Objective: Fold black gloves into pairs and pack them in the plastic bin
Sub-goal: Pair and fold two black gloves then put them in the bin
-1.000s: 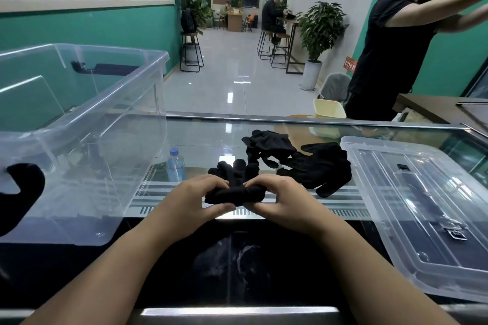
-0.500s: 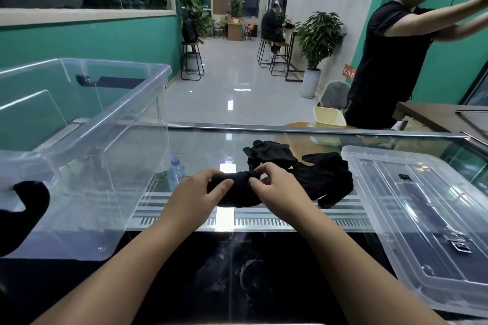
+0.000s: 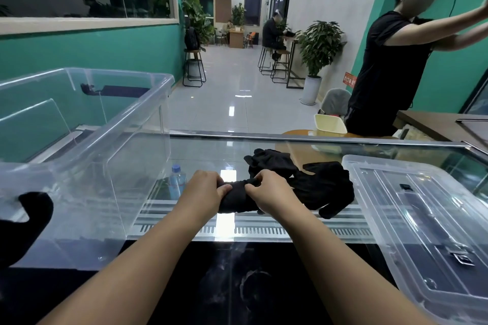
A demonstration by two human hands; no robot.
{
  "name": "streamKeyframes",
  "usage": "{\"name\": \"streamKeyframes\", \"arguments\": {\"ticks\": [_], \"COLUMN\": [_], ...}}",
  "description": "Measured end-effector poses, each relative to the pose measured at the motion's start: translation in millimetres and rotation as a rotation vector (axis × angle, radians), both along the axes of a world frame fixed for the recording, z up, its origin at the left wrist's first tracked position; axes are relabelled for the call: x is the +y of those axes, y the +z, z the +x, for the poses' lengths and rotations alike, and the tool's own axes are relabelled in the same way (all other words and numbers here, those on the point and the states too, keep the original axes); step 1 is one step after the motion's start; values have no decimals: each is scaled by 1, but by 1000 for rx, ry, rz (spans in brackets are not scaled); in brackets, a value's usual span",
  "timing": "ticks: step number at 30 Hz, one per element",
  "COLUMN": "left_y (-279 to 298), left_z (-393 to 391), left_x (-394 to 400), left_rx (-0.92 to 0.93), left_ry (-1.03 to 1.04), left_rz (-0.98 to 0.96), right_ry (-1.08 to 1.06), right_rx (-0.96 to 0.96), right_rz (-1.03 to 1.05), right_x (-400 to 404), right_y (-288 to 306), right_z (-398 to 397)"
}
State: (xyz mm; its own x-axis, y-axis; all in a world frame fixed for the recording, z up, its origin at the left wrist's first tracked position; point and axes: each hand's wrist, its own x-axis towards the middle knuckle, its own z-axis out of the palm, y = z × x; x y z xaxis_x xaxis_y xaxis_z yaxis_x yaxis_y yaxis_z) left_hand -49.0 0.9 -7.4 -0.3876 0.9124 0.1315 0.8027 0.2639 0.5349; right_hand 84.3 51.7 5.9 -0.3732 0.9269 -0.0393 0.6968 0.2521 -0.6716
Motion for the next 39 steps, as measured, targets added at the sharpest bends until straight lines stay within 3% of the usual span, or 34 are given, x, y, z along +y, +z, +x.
{"name": "streamKeyframes", "arguments": {"ticks": [4,9,13,18,24,30,32,36,39], "left_y": [11,31,32,29,39,84,101,133,151], "left_z": [-5,-7,-10,-11,-6,6,11,14,14], "left_x": [4,8,6,0,-7,0,1,7,12], "left_rx": [116,-7,-298,-346,-507,-764,-771,-607,-531], "left_ry": [1,-62,-124,-179,-195,-182,-196,-155,-140], "left_rz": [-300,-491,-482,-434,-350,-219,-188,-147,-130], "right_ry": [0,80,139,246,345,420,395,357,384], "right_rx": [-208,-180,20,101,187,418,452,382,527], "right_rz": [10,-162,-386,-547,-548,-550,-558,-560,-704], "right_x": [1,3,10,18,26,34,38,45,44], "right_y": [6,16,22,22,34,66,77,95,107], "right_z": [5,8,16,25,31,37,37,38,38]}}
